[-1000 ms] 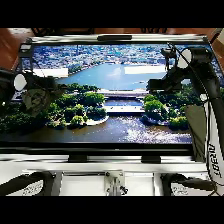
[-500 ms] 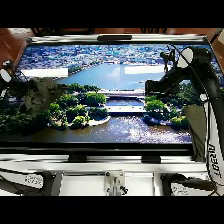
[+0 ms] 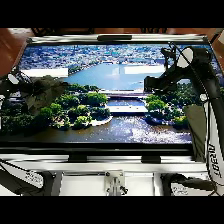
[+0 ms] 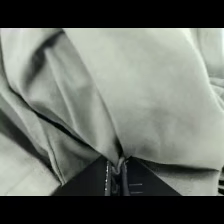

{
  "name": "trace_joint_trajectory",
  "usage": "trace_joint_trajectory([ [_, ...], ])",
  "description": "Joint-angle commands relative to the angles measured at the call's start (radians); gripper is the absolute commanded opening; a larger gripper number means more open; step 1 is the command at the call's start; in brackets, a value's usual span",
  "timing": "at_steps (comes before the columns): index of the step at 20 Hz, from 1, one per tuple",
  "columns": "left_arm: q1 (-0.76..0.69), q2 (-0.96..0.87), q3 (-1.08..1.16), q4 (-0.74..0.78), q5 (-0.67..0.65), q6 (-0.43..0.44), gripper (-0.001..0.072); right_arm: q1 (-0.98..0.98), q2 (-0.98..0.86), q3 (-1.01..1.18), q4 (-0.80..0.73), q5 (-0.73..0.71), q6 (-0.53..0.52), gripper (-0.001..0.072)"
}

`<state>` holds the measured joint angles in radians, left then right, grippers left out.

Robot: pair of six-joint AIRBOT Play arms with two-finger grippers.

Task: Fold the shirts.

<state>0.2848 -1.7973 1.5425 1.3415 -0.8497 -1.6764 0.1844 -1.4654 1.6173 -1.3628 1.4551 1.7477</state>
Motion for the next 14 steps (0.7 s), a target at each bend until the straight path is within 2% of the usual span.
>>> trace_joint_trajectory([
  [1, -0.002, 0.043, 0.068, -0.071, -0.057, -0.004, 0.0031, 0.000, 0.000, 0.001, 0.001, -0.011, -0.010, 0.0592],
  [4, -0.046, 0.220, 0.209, -0.071, -0.120, 0.089, 0.0031, 0.000, 0.001, 0.012, 0.010, 0.013, -0.031, 0.0592],
  [7, -0.164, 0.502, 0.276, -0.092, -0.153, 0.121, 0.0031, 0.000, 0.039, 0.112, -0.026, 0.241, -0.135, 0.0592],
  [10, -0.376, 0.732, 0.275, -0.094, -0.182, 0.121, 0.0032, 0.000, 0.178, 0.209, -0.227, 0.312, -0.159, 0.0592],
  [14, -0.671, 0.782, 0.176, -0.048, -0.314, 0.094, 0.0032, -0.001, 0.406, 0.233, -0.313, 0.275, -0.162, 0.0592],
])
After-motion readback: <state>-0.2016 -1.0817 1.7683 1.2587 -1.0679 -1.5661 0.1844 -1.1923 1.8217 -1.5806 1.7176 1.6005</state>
